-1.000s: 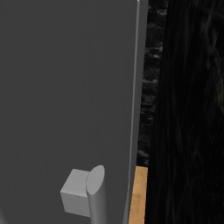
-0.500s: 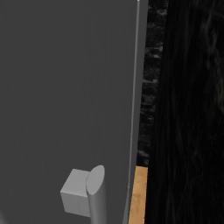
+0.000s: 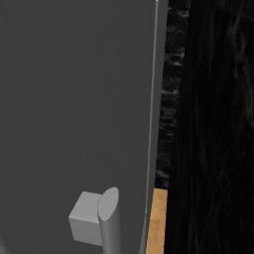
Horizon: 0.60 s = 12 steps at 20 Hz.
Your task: Place one cucumber and one steak in each tupperware on the nearby counter, to pack two identical lunches.
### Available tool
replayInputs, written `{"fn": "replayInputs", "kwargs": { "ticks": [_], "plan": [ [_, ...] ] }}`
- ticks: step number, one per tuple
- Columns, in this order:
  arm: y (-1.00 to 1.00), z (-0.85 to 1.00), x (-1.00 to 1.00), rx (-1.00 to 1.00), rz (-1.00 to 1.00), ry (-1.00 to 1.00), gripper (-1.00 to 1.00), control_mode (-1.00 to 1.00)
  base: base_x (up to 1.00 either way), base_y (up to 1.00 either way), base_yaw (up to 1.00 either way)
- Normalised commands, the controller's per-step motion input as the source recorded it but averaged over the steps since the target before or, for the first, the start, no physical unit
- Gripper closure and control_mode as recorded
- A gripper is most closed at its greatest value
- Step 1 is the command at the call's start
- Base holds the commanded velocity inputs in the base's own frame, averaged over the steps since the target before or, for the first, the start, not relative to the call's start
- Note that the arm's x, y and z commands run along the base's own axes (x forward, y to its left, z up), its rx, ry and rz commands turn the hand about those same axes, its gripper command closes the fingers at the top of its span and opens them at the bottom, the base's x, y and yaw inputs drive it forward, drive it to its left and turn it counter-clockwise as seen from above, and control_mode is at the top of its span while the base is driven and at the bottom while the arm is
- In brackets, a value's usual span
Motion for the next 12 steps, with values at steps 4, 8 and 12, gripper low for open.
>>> {"fn": "replayInputs", "kwargs": {
  "ticks": [4,8,12],
  "plan": [
    [0.00,0.00,0.00,0.00,0.00,0.00,1.00,-1.00,0.00,0.00,0.00],
    [0.00,-0.04,-0.12,0.00,0.00,0.00,1.00,-1.00,0.00,0.00,0.00],
    [0.00,-0.12,-0.70,0.00,0.00,0.00,1.00,-1.00,0.00,0.00,0.00]
  ]
}}
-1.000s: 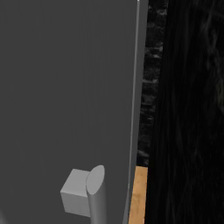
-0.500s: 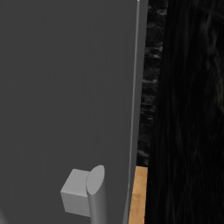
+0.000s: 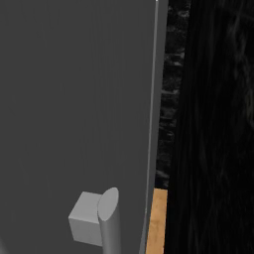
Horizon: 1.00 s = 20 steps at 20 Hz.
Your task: Place one cucumber and one steak in each tupperware on the nearby counter, to pack two identical lunches.
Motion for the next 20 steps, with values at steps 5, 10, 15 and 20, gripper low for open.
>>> {"fn": "replayInputs", "kwargs": {
  "ticks": [5,10,15,20],
  "plan": [
    [-0.01,0.06,-0.95,0.00,0.00,-0.03,1.00,-1.00,0.00,0.00,0.00],
    [-0.04,0.75,-0.88,-0.02,0.00,0.05,1.00,-1.00,0.00,0.00,0.00],
    [-0.05,0.69,-1.00,0.00,0.00,0.00,1.00,-1.00,0.00,0.00,0.00],
    [0.01,0.59,-1.00,-0.02,0.00,0.00,1.00,-1.00,0.00,0.00,0.00]
  ]
}}
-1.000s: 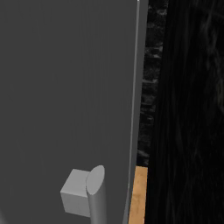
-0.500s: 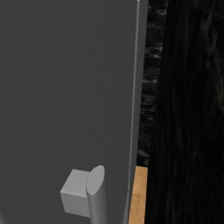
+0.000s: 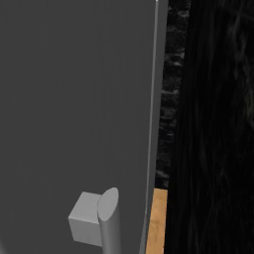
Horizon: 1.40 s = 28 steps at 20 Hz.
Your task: Place one cucumber and one steak in each tupperware on the nearby counter, to pack two identical lunches.
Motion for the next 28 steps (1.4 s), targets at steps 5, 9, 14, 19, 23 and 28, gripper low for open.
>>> {"fn": "replayInputs", "kwargs": {
  "ticks": [5,9,14,19,23,28],
  "plan": [
    [0.00,0.05,-1.00,-0.03,0.00,0.04,1.00,-1.00,0.00,0.00,0.00],
    [0.00,-0.04,-0.87,0.00,0.00,0.00,1.00,-1.00,0.00,0.00,0.00],
    [0.11,0.00,-0.32,0.00,0.00,0.00,1.00,1.00,-0.13,0.08,0.00],
    [0.00,0.00,0.00,0.00,0.00,0.00,1.00,1.00,-0.71,0.78,0.00],
    [0.00,0.00,0.00,0.00,0.00,0.00,1.00,1.00,-0.44,1.00,-0.05],
    [0.00,0.00,0.00,0.00,0.00,0.00,1.00,1.00,-0.23,1.00,-0.04]
  ]
}}
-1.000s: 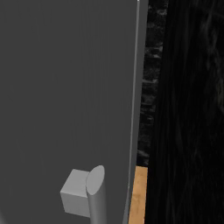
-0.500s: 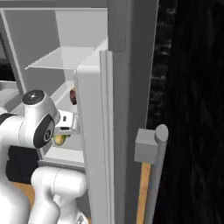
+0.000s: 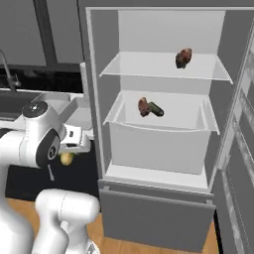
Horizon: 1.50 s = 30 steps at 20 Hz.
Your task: Place one cucumber and one steak in each tupperware on the nearby counter, to pack two identical lunches.
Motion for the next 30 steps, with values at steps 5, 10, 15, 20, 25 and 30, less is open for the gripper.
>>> {"fn": "replayInputs", "kwargs": {
  "ticks": [5,10,15,20,25,30],
  "plan": [
    [0.00,0.00,0.00,0.00,0.00,0.00,1.00,1.00,0.01,1.00,-0.13],
    [0.00,0.00,0.00,0.00,0.00,0.00,1.00,1.00,0.17,0.99,-0.27],
    [0.00,0.00,0.00,0.00,0.00,0.00,1.00,1.00,0.52,0.70,-0.31],
    [0.00,0.00,0.00,0.00,0.00,0.00,1.00,1.00,0.42,0.13,-0.14],
    [0.00,0.00,0.00,0.00,0.00,0.00,1.00,1.00,0.24,-0.05,0.00],
    [0.00,0.00,0.00,0.00,0.00,0.00,1.00,1.00,0.61,0.00,0.00]
  ]
}}
